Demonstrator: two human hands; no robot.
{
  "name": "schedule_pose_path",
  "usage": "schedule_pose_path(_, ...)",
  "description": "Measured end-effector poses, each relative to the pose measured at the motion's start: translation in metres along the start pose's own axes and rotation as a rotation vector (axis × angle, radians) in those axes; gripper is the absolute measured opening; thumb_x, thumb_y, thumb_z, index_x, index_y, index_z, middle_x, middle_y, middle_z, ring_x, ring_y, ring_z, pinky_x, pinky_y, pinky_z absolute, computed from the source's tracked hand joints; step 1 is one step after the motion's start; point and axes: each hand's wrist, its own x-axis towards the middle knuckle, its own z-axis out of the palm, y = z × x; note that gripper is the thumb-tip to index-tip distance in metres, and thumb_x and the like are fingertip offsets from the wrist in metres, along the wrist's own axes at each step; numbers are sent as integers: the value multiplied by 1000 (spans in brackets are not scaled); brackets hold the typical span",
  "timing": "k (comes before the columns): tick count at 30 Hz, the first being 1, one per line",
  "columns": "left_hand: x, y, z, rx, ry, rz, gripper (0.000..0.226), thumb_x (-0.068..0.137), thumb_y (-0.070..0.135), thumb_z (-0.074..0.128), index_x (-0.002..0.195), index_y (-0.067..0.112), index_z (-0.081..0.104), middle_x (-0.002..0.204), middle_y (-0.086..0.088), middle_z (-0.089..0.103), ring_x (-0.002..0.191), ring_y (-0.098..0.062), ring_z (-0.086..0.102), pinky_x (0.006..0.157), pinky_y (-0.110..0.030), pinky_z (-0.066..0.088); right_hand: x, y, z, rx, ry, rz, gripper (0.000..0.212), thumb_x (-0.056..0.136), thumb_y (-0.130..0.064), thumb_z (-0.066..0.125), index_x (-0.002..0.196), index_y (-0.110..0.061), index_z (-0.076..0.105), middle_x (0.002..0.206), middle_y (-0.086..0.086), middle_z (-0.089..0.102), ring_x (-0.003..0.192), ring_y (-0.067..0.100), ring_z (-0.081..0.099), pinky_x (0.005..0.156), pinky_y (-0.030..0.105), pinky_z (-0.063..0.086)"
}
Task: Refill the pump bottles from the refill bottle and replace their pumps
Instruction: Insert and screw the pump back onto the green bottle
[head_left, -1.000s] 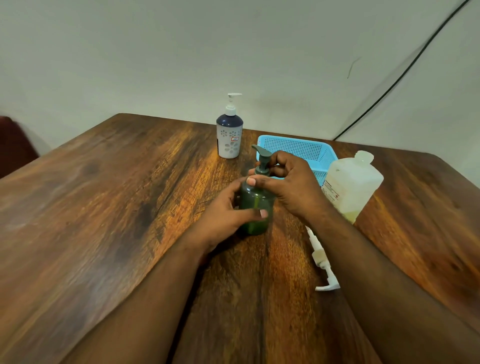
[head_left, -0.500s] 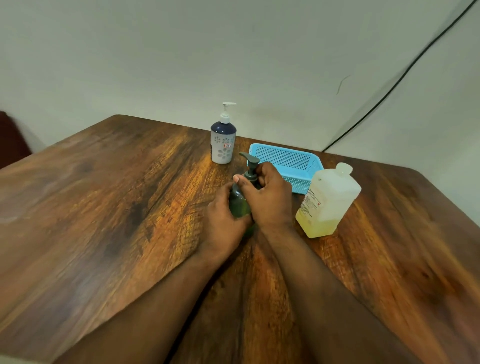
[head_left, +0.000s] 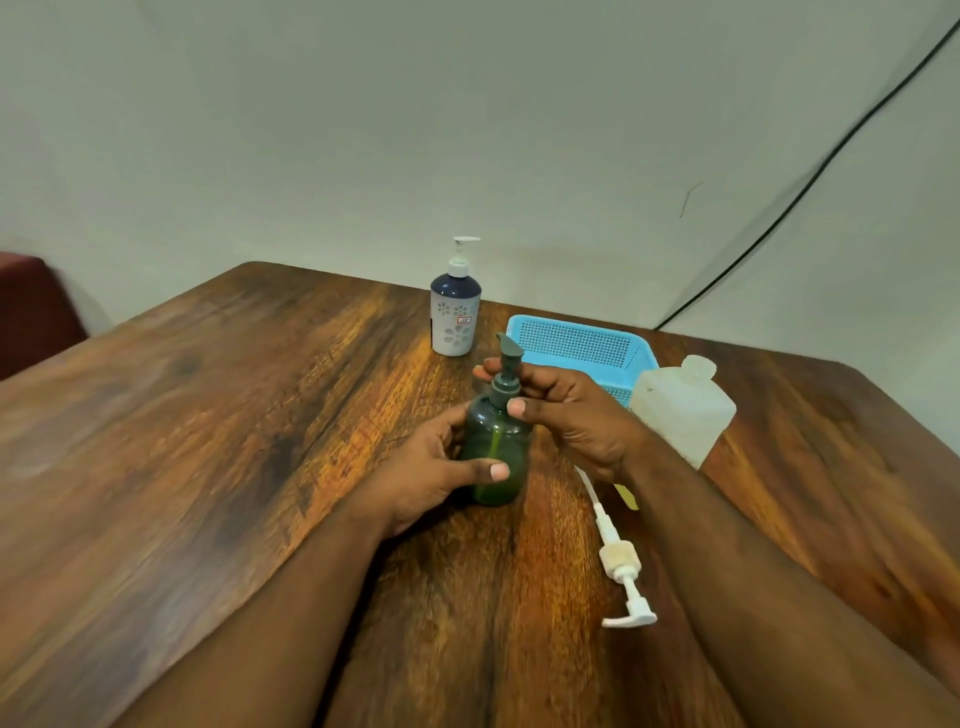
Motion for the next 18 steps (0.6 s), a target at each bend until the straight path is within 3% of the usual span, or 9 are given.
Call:
schedule_pose_path(4,1,0,-4,18,-26,1,68,71,12,85,132,23,59,128,-3,68,121,-22,63,100,-41,52,-2,8,11,30,100,-87,39,79,-8,66,118,-15,65,115,1,72,114,16,64,86,21,52)
schedule_pose_path(7,1,0,-5,39,-36,-5,66,73,7,82,133,20,57,127,-3,68,119,-20,64,94,-33,55,-7,16,19,1,205,-166,38,80,-2,66,115,-15,66,111,2,73,110,16,66,85,21,53)
schedule_pose_path(11,-1,2,-5,26,-48,-4,67,74,0,80,135,13,54,128,-8,67,120,-22,63,97,-34,53,-8,22,28,-89,326,-249,37,81,2,67,106,-25,70,102,-5,76,103,12,69,83,20,54)
schedule_pose_path(15,-3,3,8,216,94,100,67,79,6,80,134,30,52,123,9,66,112,-1,63,85,-11,50,-8,24,39,-22,423,-276,33,81,3,68,105,-19,69,94,-9,76,95,6,70,75,15,53)
schedule_pose_path(18,-7,-1,20,303,202,156,73,79,12,82,137,36,46,125,15,61,110,9,59,85,-6,47,-8,23,48,-79,511,-242,30,81,-1,70,106,-18,69,93,-9,76,95,6,70,80,19,54)
